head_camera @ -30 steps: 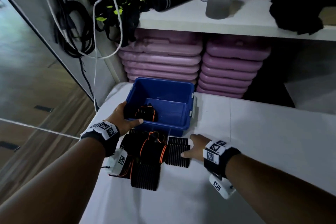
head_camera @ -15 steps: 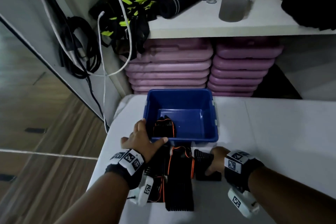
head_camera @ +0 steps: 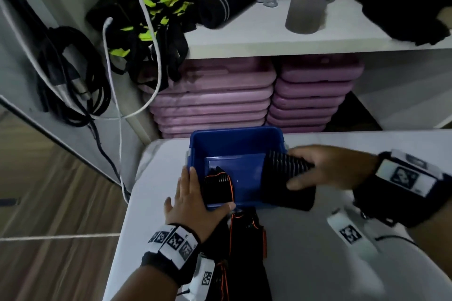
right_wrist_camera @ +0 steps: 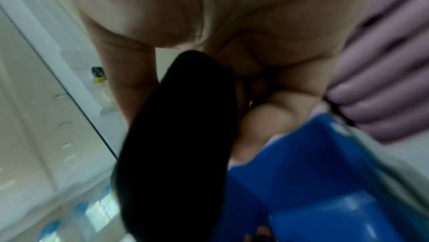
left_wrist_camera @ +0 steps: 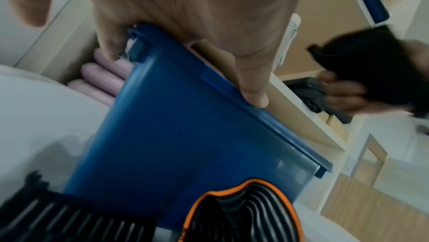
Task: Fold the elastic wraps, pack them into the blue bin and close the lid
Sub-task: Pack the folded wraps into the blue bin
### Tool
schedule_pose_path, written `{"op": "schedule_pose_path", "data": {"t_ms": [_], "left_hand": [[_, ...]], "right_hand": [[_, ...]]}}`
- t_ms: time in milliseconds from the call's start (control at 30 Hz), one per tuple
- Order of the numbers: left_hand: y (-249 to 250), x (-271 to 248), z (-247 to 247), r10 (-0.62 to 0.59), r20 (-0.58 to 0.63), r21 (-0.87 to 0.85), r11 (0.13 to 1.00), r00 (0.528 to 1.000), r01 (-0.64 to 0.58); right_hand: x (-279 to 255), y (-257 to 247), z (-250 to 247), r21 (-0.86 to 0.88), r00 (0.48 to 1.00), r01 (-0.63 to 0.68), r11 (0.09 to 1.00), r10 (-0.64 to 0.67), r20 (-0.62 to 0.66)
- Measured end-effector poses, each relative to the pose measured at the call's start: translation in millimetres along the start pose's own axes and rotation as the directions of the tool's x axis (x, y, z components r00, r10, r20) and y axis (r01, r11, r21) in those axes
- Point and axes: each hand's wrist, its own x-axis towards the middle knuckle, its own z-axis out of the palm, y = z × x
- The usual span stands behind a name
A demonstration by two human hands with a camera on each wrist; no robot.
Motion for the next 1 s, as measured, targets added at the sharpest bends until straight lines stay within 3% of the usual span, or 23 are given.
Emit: {"op": "schedule_pose_path", "data": {"t_ms": [67,133,200,300,367,467,667,833,1000], "left_hand": [[-1.7,0.0,2.1,-0.004,0.001,-0.038,0.999,1.0,0.004],[-1.7,-0.1,1.5,-0.012,-0.002,-0.063,0.998,1.0,0.012],[-0.2,-0.9,0.4,-0.019,0.0,-0.08,0.997,1.0,0.019],[2.4,-2.2,-1.6,-0.028,-0.006,-0.106,0.994,1.0,0.028],[3.0,-2.6,-2.5,-0.033,0.001,-0.115,0.993,0.999,0.033],[3.7,-2.1,-3.8,-0.038,0.016,-0.121,0.992,0.999,0.04],[0.5,-1.1,-3.2,-0.031,0.02,-0.139,0.99,0.999,0.034],[-1.1,-1.5,-1.0,-0.018,0.002,-0.139,0.99,1.0,0.018],[-2.6,-0.6,-0.1,-0.016,0.008,-0.128,0.992,1.0,0.017]], "right_hand": [[35.5,-26.7,-3.4,-0.193,0.995,0.004,0.981,-0.024,-0.097],[76.7,-49.2,7.9,-0.499,0.986,-0.056,0.865,-0.031,-0.164],[113.3,-66.1,26.1,-0.685,0.983,-0.039,0.727,-0.096,-0.158],[158.8,-69.6,50.3,-0.848,0.974,0.082,0.523,-0.222,-0.043],[179.2,-67.4,63.5,-0.908,0.98,0.096,0.408,-0.198,0.014],[201.6,-63.3,73.2,-0.947,0.993,0.061,0.316,-0.117,0.024],[218.1,-61.6,77.8,-0.943,0.999,0.035,0.33,-0.051,0.019],[221.7,-59.8,80.0,-0.923,0.991,0.022,0.385,0.116,0.073],[223.8,-49.2,72.0,-0.88,0.991,-0.013,0.474,0.121,0.05]]}}
